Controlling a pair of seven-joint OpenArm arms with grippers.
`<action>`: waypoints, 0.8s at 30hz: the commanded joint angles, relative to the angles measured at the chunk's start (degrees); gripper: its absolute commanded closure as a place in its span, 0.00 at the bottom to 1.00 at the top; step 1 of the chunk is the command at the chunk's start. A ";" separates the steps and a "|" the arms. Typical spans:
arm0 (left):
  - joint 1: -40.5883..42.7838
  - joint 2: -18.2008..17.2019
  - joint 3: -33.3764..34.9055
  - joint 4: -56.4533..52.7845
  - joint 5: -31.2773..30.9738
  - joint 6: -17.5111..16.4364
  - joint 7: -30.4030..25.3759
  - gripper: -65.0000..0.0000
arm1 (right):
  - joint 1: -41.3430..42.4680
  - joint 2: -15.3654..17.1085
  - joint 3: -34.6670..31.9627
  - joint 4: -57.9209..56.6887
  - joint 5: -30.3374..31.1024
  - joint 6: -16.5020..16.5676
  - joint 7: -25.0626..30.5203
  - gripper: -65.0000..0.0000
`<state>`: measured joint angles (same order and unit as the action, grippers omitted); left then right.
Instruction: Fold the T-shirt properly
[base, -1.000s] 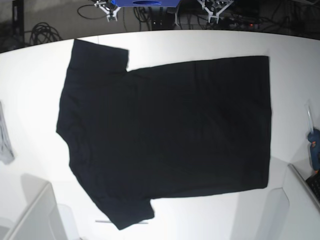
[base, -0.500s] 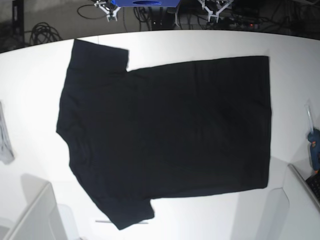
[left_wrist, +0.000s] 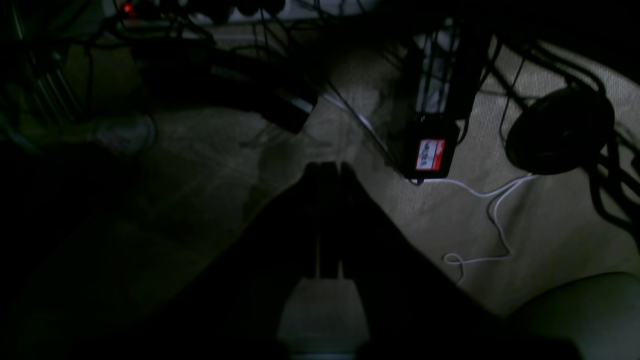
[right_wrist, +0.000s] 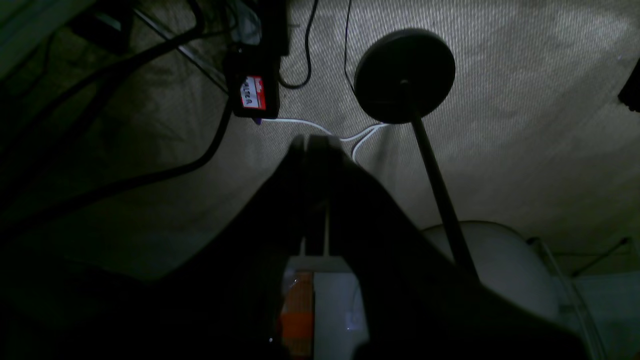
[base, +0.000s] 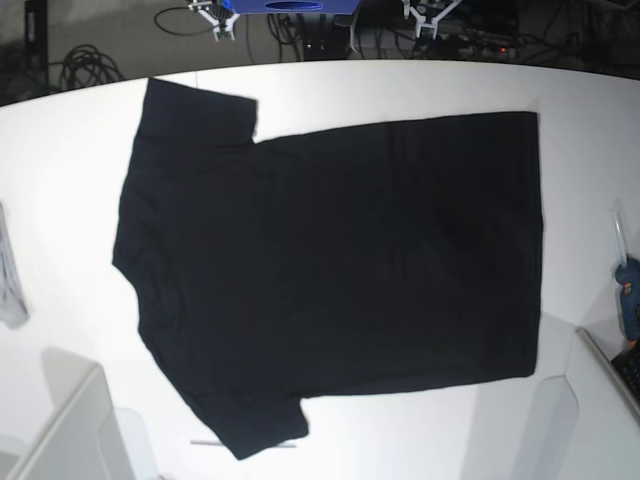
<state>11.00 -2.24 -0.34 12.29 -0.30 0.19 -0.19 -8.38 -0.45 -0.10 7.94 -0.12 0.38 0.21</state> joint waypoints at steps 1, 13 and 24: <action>1.08 -0.18 0.03 0.15 -0.01 0.21 0.14 1.00 | -1.68 0.23 -0.03 1.59 -0.01 -0.34 -0.08 1.00; 13.13 -2.64 0.56 16.67 -0.01 0.12 0.23 1.00 | -14.26 1.37 0.32 18.91 0.16 -0.34 -0.60 1.00; 29.04 -6.24 -0.06 37.77 -0.10 0.12 0.14 1.00 | -27.09 1.28 5.42 38.16 0.16 -0.43 -2.27 1.00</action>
<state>39.13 -8.40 -0.34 49.84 -0.32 0.05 0.60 -34.59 0.34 5.19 45.98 -0.08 0.36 -2.48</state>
